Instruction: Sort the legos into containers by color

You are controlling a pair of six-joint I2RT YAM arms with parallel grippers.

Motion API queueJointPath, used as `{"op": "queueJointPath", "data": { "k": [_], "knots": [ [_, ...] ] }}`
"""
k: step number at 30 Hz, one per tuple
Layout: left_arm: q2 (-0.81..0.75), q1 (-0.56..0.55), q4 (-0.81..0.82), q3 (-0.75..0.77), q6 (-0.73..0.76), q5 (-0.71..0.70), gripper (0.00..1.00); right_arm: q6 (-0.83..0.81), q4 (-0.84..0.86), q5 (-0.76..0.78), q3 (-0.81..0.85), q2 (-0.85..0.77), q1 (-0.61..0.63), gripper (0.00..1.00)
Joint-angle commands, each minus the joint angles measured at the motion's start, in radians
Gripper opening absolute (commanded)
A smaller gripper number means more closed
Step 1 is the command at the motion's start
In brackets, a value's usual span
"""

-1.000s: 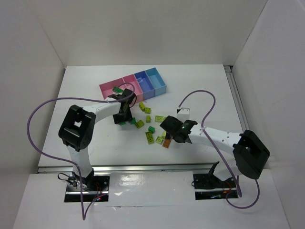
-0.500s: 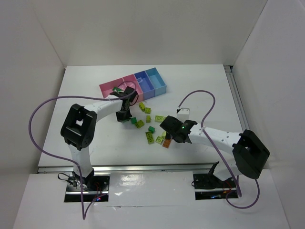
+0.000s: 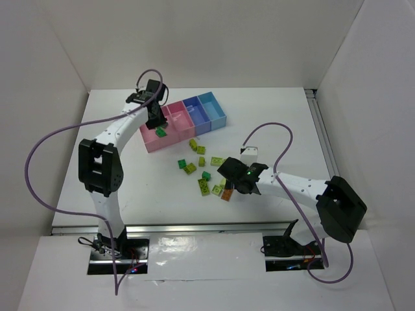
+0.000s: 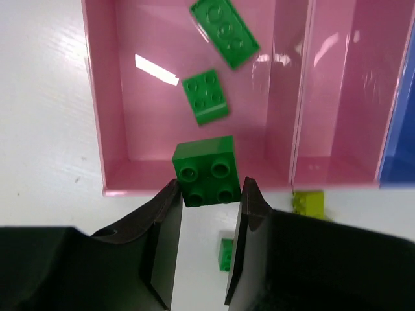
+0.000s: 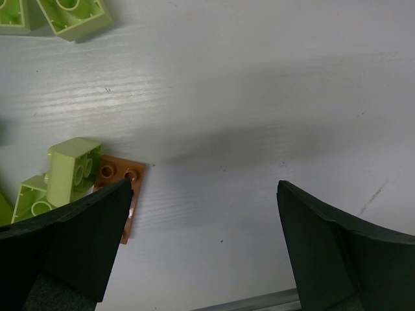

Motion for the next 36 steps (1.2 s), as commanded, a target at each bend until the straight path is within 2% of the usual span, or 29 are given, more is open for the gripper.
{"op": "queueJointPath", "data": {
  "k": [1, 3, 4, 10, 13, 14, 16, 18, 26, 36],
  "knots": [
    [0.105, 0.042, -0.053, 0.124, 0.035, 0.046, 0.36, 0.002, 0.006, 0.020, 0.031, -0.013, 0.011, 1.00],
    [0.150, 0.053, -0.075, 0.169, 0.046, 0.067, 0.64, 0.002, -0.005, 0.029, 0.031, -0.023, 0.011, 1.00],
    [0.150, 0.053, -0.085, 0.181, 0.046, 0.067, 0.66, 0.012, -0.005, 0.029, 0.031, -0.032, 0.011, 1.00],
    [-0.006, -0.018, -0.059, 0.072, 0.086, 0.057, 0.64, 0.012, -0.005, 0.038, 0.008, -0.050, 0.011, 1.00],
    [-0.088, -0.065, -0.027, -0.093, 0.032, 0.081, 0.64, 0.022, 0.006, 0.027, 0.008, -0.041, 0.011, 1.00],
    [-0.133, -0.076, 0.008, -0.195, 0.011, 0.112, 0.64, 0.022, 0.016, 0.018, 0.008, -0.029, 0.011, 1.00],
    [-0.166, -0.111, 0.071, -0.329, -0.031, 0.150, 0.68, 0.022, 0.027, 0.018, 0.008, -0.010, 0.020, 1.00],
    [-0.166, -0.122, 0.119, -0.374, -0.061, 0.182, 0.79, 0.013, 0.027, 0.009, 0.021, -0.010, 0.020, 1.00],
    [-0.017, -0.219, 0.144, -0.337, -0.097, 0.195, 0.81, 0.032, -0.006, 0.027, 0.010, -0.058, 0.020, 1.00],
    [0.039, -0.219, 0.131, -0.307, -0.128, 0.123, 0.71, 0.041, -0.025, 0.027, -0.008, -0.070, 0.020, 1.00]
  ]
}}
